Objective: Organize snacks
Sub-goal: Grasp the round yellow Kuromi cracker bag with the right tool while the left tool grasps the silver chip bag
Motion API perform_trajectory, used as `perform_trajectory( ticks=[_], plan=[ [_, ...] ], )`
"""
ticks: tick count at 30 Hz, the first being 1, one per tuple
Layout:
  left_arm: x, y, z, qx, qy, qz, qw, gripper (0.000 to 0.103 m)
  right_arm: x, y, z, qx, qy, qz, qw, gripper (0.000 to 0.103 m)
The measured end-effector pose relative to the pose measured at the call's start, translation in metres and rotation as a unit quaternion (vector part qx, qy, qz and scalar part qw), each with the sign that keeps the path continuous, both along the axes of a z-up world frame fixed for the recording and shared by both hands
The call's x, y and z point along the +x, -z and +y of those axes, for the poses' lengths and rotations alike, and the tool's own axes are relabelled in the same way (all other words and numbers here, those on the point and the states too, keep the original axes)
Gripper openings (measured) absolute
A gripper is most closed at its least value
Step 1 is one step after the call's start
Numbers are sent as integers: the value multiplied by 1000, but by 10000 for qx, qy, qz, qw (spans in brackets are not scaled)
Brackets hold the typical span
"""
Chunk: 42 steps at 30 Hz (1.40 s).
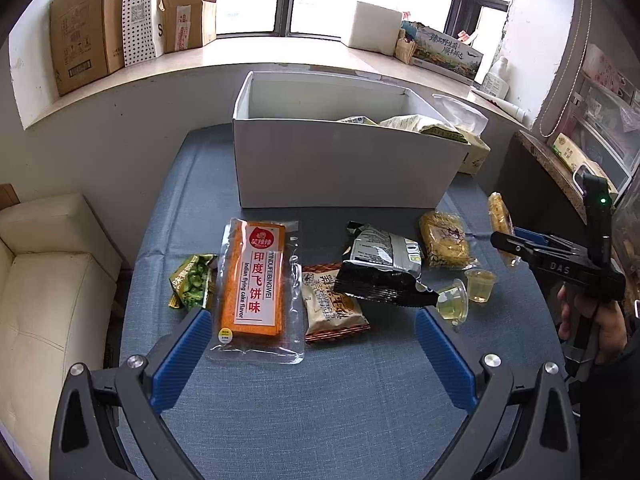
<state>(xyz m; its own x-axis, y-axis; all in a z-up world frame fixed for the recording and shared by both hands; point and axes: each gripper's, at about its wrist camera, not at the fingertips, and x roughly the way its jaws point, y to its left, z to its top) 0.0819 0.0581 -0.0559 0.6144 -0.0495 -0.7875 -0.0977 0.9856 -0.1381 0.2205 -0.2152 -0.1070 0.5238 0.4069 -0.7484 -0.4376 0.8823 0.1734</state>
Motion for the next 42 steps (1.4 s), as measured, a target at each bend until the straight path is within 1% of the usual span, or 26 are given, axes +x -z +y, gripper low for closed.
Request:
perform_trajectory(
  ticks=[5, 7, 9, 13, 15, 18, 22, 25, 26, 27, 28, 29, 31, 32, 33, 34, 35, 38, 42],
  plan=[
    [17, 7, -13, -80, 278, 121, 9995, 103, -29, -23, -4, 110, -54, -267, 9996, 77],
    [28, 10, -21, -95, 349, 173, 9992, 103, -44, -29, -6, 170, -48, -275, 9995, 77],
    [41, 14, -33, -65, 545, 240, 9982, 103, -57, -33, -7, 173, -12, -329, 9993, 77],
    [72, 24, -56, 158, 835, 411, 9955, 103, -77, -32, -16, 240, 89, -261, 9993, 77],
    [87, 30, -64, 200, 945, 505, 9940, 103, -83, -30, -21, 260, 155, -222, 9993, 77],
    [109, 46, -74, 232, 1082, 818, 9905, 103, -90, -28, -27, 227, 233, -222, 9992, 77],
    [125, 63, -84, 434, 1173, 1002, 9871, 103, -97, -27, -29, 159, 265, -245, 9992, 77],
    [127, 69, -85, 510, 1199, 1045, 9859, 101, -97, -26, -30, 135, 299, -220, 9992, 77],
    [126, 69, -86, 567, 1218, 1015, 9857, 96, -98, -26, -30, 132, 295, -219, 9992, 77],
    [124, 68, -86, 674, 1235, 981, 9852, 80, -98, -26, -30, 135, 296, -221, 9992, 77],
    [122, 66, -87, 773, 1234, 931, 9850, 72, -96, -26, -29, 138, 285, -213, 9993, 77],
    [120, 64, -86, 743, 1278, 901, 9849, 69, -96, -26, -28, 138, 275, -207, 9993, 77],
    [115, 59, -85, 662, 1382, 833, 9847, 55, -96, -26, -25, 79, 276, -244, 9993, 77],
    [112, 55, -86, 690, 1404, 750, 9848, 45, -96, -26, -23, 47, 255, -261, 9993, 77],
    [109, 50, -87, 771, 1412, 692, 9845, 41, -97, -26, -22, 52, 219, -274, 9994, 77],
    [106, 46, -87, 840, 1414, 662, 9842, 40, -99, -27, -20, 67, 185, -288, 9994, 77],
    [104, 44, -87, 854, 1437, 637, 9839, 37, -100, -27, -18, 66, 151, -299, 9994, 77],
    [96, 38, -87, 844, 1494, 561, 9836, 35, -101, -28, -13, 22, 90, -313, 9995, 77],
    [79, 18, -80, 564, 1488, 303, 9868, 33, -103, -32, -10, 42, 22, -383, 9993, 77]
  ],
)
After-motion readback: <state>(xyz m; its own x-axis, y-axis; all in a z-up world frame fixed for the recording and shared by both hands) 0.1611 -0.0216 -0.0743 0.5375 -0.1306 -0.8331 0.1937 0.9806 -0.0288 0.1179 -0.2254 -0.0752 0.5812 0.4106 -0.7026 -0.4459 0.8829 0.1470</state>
